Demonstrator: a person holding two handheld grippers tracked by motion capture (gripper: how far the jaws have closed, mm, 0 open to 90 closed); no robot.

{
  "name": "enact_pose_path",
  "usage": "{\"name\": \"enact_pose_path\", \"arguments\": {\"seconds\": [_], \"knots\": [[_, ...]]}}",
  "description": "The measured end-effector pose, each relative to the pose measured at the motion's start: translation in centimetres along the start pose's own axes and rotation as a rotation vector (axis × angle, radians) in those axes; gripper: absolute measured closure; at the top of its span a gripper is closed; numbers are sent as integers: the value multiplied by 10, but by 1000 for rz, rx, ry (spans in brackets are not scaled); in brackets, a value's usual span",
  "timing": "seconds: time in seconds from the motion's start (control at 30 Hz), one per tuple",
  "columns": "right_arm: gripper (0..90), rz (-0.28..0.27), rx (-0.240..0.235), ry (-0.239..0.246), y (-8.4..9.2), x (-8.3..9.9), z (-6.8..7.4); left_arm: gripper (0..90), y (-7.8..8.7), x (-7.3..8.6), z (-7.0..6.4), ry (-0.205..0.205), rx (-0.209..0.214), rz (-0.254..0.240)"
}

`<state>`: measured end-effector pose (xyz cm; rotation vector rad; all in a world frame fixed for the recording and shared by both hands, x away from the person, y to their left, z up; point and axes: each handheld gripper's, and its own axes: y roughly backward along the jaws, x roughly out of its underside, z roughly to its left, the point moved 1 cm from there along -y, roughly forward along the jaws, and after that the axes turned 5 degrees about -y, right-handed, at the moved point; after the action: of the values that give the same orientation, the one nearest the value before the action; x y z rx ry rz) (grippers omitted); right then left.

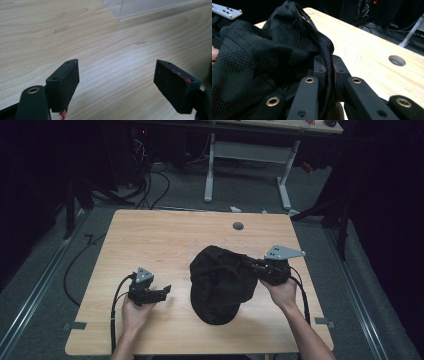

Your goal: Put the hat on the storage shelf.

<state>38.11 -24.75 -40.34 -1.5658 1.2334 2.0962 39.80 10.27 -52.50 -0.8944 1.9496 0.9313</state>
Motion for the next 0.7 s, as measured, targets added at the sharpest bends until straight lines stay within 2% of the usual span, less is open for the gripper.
{"name": "enact_pose_path", "arguments": {"seconds": [0.07,0.1,0.27,0.3,0.43,0.7], "knots": [[843,-3,-8,6,1,-4,1,204,1,-1,-3,-3,11,1],[844,-3,-14,15,2,-7,2,201,3,-4,-8,-12,41,3],[844,3,-29,42,5,-17,3,194,9,-7,-17,-11,100,7],[844,-2,-36,46,6,-19,3,193,9,-7,-17,-11,100,7],[844,-11,-57,53,8,-26,2,177,12,-7,-25,-24,146,32],[844,-35,-91,74,12,-35,4,153,13,-10,-37,-40,209,37]]}}
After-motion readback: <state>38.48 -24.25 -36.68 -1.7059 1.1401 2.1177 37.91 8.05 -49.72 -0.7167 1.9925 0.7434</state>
